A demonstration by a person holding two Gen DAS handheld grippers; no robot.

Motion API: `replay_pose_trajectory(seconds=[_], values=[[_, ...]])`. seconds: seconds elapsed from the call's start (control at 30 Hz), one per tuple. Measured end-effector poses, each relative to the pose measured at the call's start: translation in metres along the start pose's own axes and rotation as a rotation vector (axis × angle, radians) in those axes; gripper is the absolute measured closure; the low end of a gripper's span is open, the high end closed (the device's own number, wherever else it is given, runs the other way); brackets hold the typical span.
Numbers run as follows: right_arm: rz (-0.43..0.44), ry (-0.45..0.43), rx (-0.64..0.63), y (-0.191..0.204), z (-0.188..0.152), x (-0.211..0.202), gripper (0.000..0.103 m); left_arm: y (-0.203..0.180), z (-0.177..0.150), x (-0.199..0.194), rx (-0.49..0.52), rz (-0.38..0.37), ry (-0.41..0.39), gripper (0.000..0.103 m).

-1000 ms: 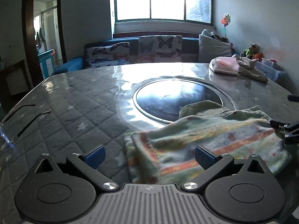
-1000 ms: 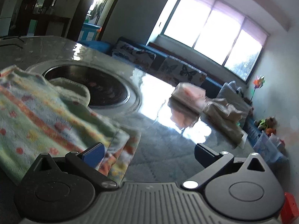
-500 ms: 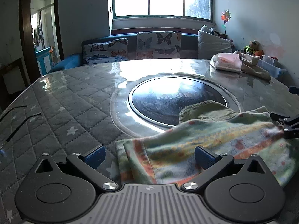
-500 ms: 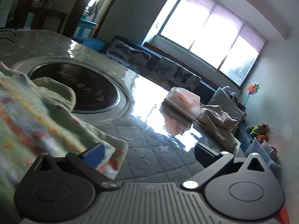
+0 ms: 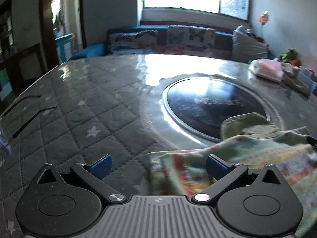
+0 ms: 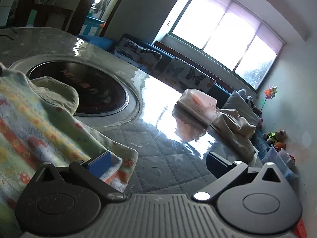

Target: Fold clothes

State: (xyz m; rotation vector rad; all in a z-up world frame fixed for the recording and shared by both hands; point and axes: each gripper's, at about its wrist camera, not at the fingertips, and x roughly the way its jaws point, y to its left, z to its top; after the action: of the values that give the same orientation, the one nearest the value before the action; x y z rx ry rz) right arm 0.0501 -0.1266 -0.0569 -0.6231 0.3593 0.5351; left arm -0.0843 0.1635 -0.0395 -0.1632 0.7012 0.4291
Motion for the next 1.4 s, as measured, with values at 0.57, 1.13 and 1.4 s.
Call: replay_pose_trajectory(seconds=[0.57, 1.13, 1.4], values=[[0.074, -0.059, 0.083, 0.009, 0.002, -0.047, 0.000, 0.006, 0.007, -0.006, -0.060, 0.081, 0.080, 0.000], [0.237, 0.036, 0.244, 0.004, -0.022, -0.048, 0.000, -0.023, 0.012, -0.043, -0.046, 0.122, 0.122, 0.000], [0.259, 0.043, 0.283, 0.003, -0.027, -0.045, 0.000, -0.031, 0.012, -0.045, -0.034, 0.122, 0.131, 0.000]])
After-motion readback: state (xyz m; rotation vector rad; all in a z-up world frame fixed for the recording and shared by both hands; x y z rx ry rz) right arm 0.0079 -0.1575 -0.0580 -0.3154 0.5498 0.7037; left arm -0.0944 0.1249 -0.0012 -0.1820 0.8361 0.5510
